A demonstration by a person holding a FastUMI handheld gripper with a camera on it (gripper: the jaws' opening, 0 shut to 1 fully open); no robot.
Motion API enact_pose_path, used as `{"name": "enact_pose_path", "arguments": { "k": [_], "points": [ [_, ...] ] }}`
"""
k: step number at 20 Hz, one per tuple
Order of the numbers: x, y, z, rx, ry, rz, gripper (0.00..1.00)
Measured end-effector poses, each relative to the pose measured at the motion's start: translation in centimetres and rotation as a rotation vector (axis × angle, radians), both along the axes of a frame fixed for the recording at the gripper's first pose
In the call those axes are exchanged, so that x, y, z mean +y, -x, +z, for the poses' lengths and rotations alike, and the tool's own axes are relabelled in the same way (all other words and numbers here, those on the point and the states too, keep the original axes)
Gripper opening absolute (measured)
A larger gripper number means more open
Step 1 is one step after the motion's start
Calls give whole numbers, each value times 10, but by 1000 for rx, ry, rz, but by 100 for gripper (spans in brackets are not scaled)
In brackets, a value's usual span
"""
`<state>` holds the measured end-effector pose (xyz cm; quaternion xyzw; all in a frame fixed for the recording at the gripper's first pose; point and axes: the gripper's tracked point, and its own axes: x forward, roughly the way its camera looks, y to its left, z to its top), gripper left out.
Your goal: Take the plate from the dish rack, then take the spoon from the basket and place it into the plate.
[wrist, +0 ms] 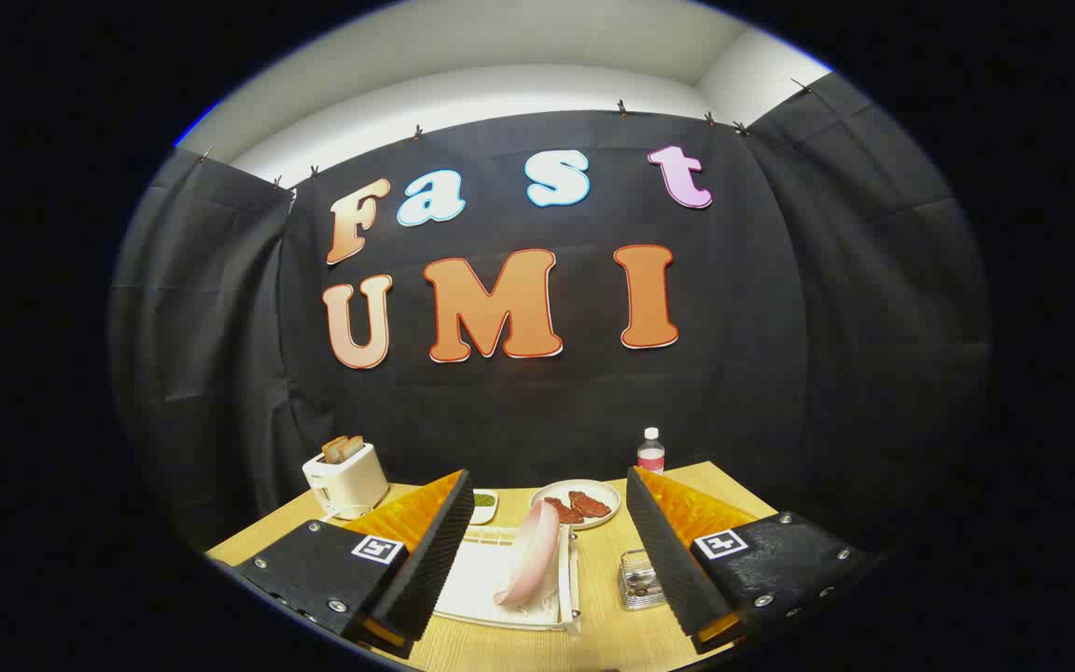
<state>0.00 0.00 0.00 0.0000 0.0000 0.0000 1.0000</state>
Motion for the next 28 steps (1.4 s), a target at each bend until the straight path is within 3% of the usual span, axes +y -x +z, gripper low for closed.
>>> {"name": "enact_pose_path", "arguments": {
  "k": [19, 28],
  "points": [
    [-22, -14, -16, 80, 4, -35, 97],
    [-13, -54, -61, 221, 4, -60, 98]
  ]
}}
